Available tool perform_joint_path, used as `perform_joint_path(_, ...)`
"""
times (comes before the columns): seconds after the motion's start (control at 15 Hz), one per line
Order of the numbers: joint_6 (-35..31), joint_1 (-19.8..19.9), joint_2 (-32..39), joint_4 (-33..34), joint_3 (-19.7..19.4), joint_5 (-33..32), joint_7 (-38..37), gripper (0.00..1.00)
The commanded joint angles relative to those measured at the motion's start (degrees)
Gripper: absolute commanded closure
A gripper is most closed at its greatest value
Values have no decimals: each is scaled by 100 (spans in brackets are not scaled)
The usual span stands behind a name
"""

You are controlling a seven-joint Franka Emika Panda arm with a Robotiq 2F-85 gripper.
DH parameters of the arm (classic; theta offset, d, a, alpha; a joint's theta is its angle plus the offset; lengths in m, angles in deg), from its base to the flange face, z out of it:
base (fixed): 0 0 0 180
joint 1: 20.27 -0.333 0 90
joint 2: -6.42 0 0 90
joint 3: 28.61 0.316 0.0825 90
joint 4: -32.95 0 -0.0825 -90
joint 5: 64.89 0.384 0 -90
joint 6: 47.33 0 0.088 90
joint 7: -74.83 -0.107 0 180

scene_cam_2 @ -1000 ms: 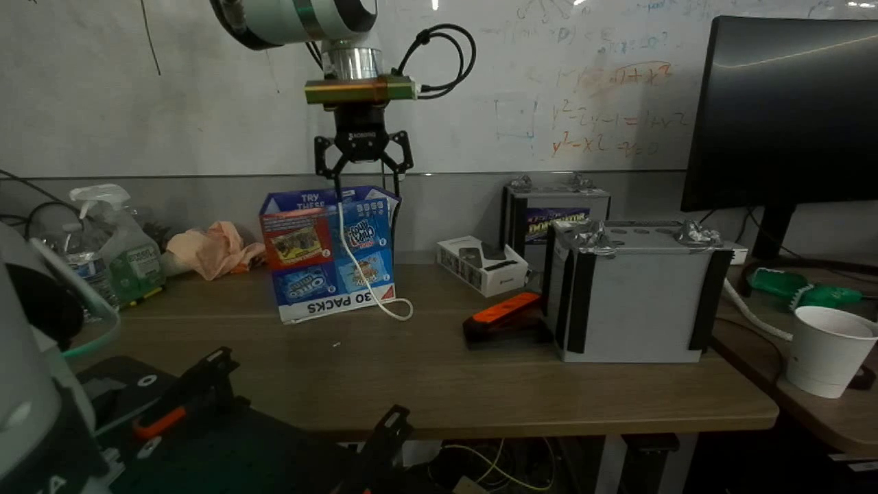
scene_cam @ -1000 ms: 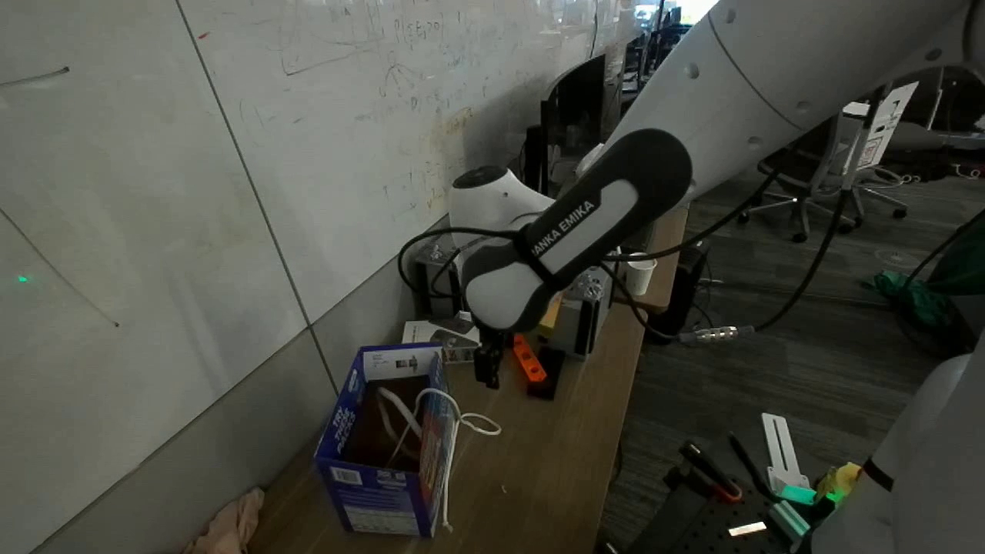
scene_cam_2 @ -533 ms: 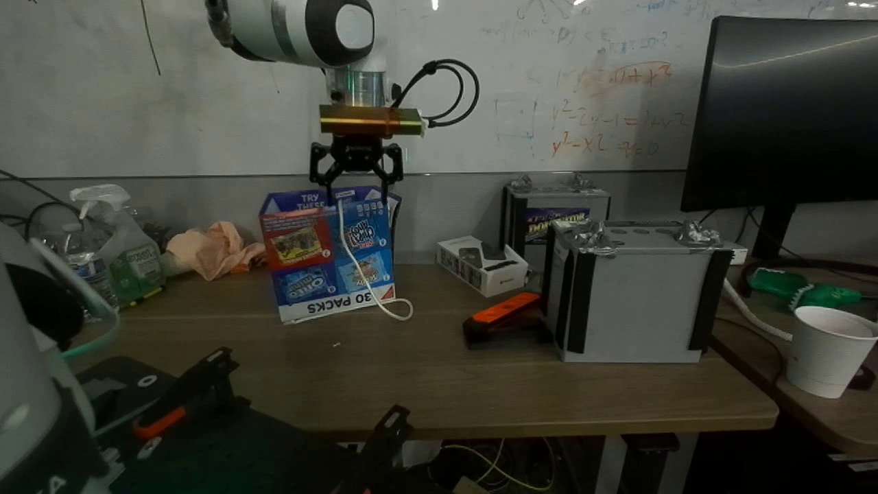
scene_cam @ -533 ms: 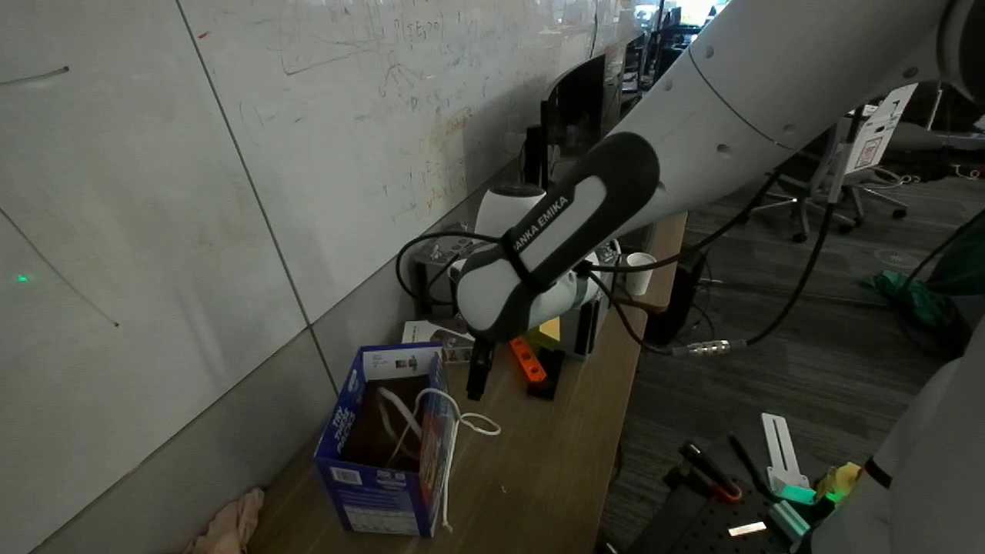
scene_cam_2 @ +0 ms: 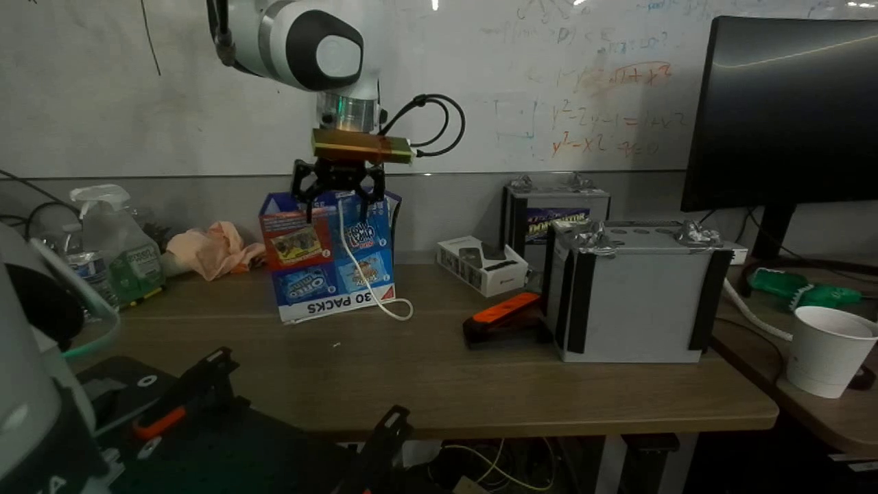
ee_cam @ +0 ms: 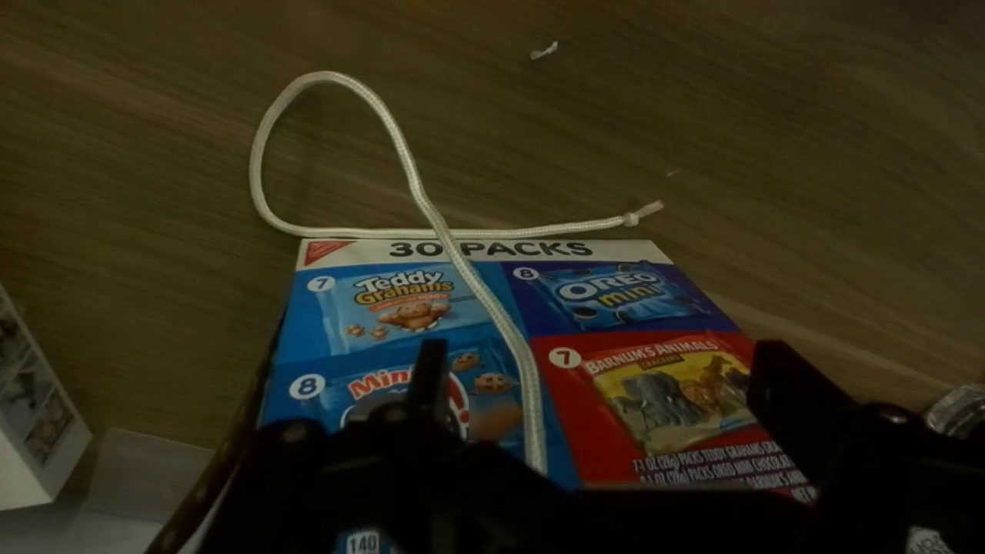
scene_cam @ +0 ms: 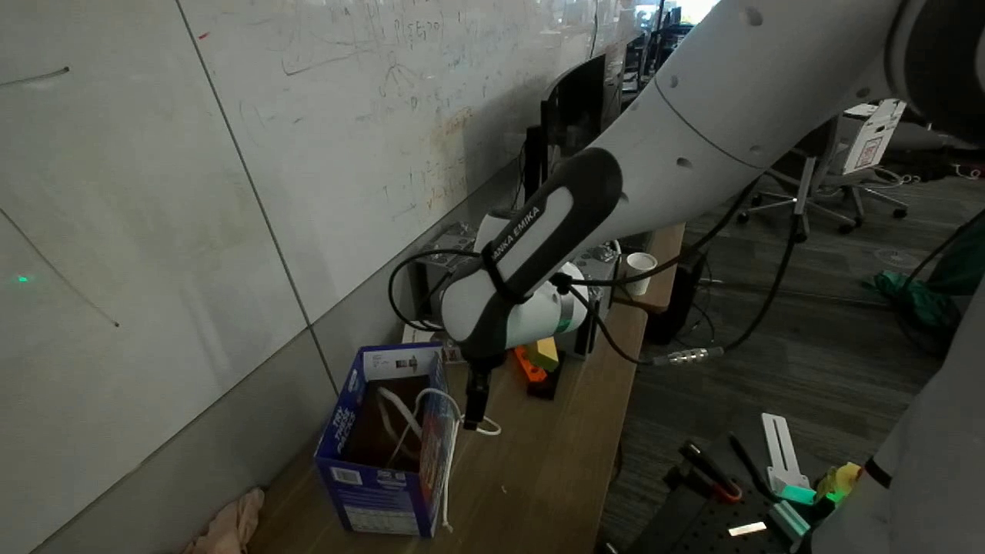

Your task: Put the ropes in the box, one at a time

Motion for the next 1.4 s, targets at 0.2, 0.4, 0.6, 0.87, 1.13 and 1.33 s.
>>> perform_joint_path(0.2,-575,105,811,305,86,-290,-178,0)
perform_joint_path(0.4,-864,182,1251,470,48,-659,-390,0)
perform_joint_path(0.6,-971,286,1679,715,-27,-1197,-761,0)
perform_joint_path(0.87,-926,413,2177,1105,-96,-1797,-1264,0)
perform_joint_path(1.13,-867,532,2560,1437,-86,-2215,-1646,0)
perform_joint_path(1.33,-837,559,2749,1616,-90,-2442,-1882,0)
